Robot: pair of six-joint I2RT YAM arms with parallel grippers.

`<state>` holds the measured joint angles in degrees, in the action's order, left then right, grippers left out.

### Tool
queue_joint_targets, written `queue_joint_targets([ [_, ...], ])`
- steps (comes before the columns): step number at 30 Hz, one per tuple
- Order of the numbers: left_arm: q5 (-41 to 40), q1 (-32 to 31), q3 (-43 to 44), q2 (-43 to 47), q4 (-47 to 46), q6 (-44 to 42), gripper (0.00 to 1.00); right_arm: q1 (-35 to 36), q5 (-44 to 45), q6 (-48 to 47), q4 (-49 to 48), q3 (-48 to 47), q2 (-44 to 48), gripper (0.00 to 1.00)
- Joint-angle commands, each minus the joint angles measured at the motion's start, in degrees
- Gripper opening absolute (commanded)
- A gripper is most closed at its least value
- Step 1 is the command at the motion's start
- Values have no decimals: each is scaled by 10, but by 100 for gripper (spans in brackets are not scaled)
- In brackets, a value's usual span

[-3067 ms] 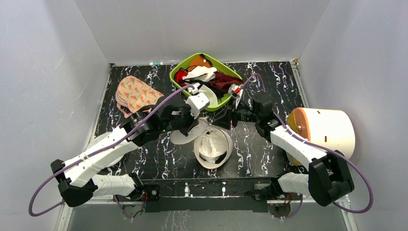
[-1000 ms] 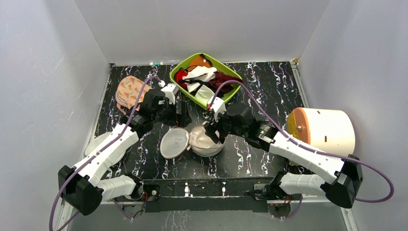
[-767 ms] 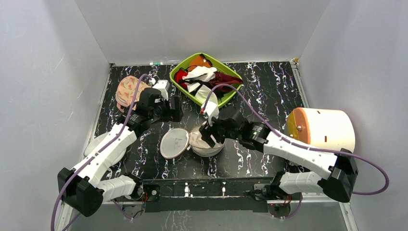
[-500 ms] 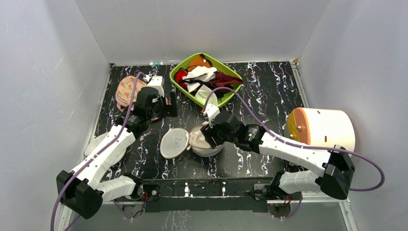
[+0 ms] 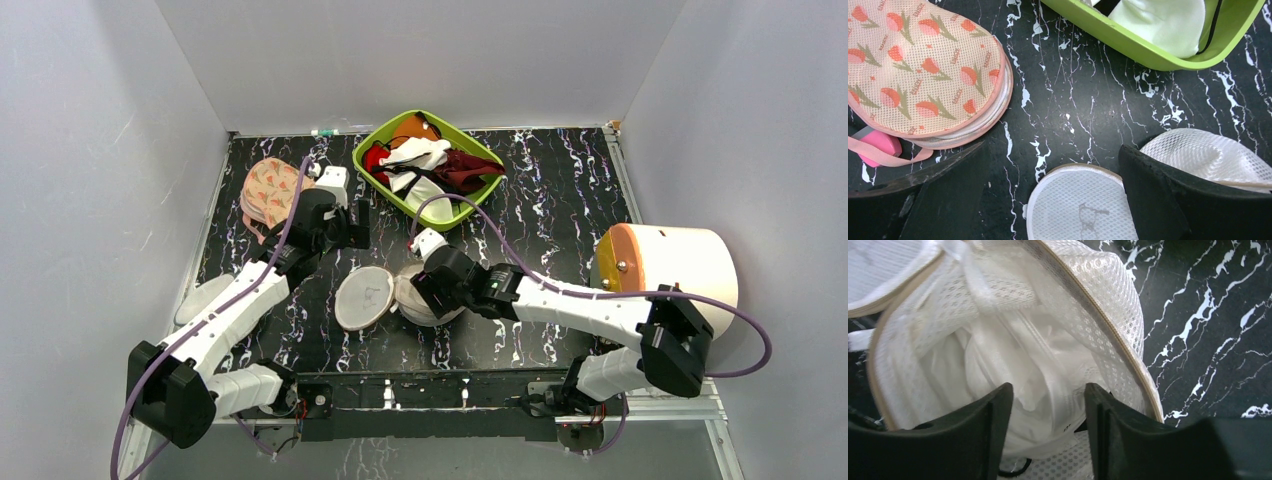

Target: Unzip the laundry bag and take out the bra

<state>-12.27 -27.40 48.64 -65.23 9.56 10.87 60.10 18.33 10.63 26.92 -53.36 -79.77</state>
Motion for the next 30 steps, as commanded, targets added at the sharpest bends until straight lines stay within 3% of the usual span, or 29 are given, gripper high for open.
queue_joint_targets([
  [1, -10, 2, -18, 28, -19, -11, 98, 8, 59, -9, -12, -19, -23, 46],
  [4, -8, 2, -19, 32, -22, -10, 98, 12, 47, -13, -30, -26, -32, 26],
  [11, -5, 2, -20, 29, -23, -12, 98, 18, 29, -19, -22, -45, -18, 0],
  [22, 14, 2, -21, 30, -27, -12, 98, 18, -54, 3, -163, 25, 146, 0],
  [30, 96, 2, -29, 38, -51, -23, 98, 18, -55, 36, -180, 24, 195, 0],
])
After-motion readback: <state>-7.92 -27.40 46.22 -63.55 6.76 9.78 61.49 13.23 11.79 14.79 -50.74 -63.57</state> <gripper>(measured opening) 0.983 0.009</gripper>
